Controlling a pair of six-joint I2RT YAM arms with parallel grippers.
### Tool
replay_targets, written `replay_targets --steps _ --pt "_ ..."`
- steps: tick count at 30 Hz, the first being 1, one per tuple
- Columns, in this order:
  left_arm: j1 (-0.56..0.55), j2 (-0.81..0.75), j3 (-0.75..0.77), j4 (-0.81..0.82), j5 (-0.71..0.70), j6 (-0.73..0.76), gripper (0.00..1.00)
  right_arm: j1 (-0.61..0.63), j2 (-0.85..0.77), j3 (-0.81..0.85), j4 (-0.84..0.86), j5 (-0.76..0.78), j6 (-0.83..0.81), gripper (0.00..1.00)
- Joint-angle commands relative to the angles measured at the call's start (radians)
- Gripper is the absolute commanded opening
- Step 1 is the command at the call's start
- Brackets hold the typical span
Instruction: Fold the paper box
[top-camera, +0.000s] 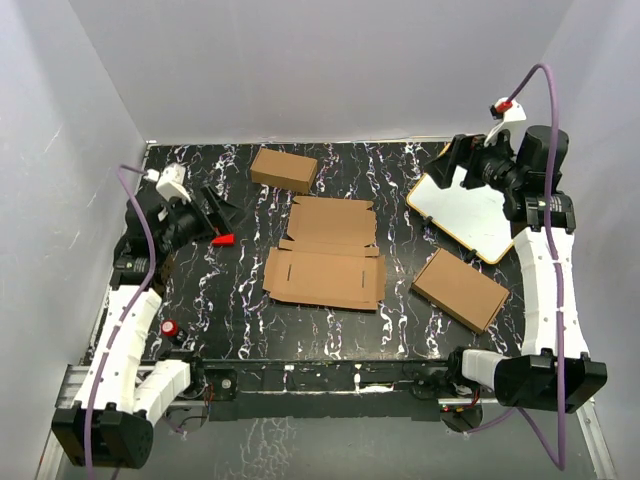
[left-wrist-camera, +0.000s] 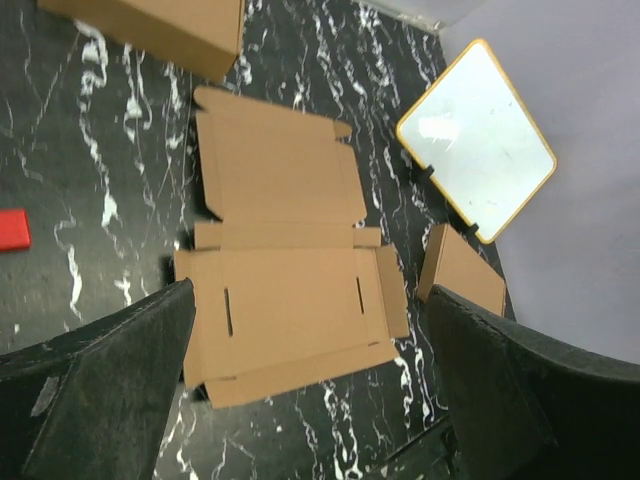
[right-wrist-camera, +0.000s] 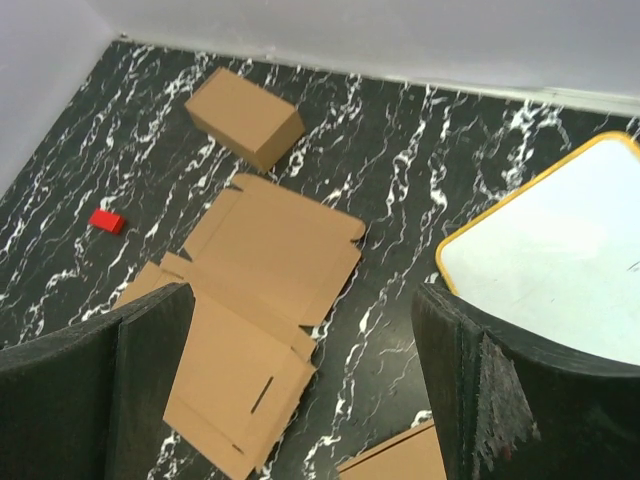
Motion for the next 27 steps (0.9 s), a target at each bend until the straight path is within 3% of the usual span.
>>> replay_targets --steps 1,13,19,27 --pt "0.024 -0.11 -0.113 0.079 0.056 -0.057 0.97 0.036 -0.034 -0.038 0.01 0.06 0.049 0.99" --pt "0.055 -0.215 -0.37 0.249 0.138 -0.187 0.97 0.086 -0.075 -0.178 0.052 0.065 0.097 0.99" --pt "0.06 -0.185 -0.434 0.31 0.172 -0.22 0.97 0.093 -0.084 -0.326 0.159 -0.209 -0.039 0.99" --pt "0.063 -0.123 -0.472 0.361 0.186 -0.222 0.96 0.082 -0.043 -0.544 0.365 -0.421 -0.075 0.98"
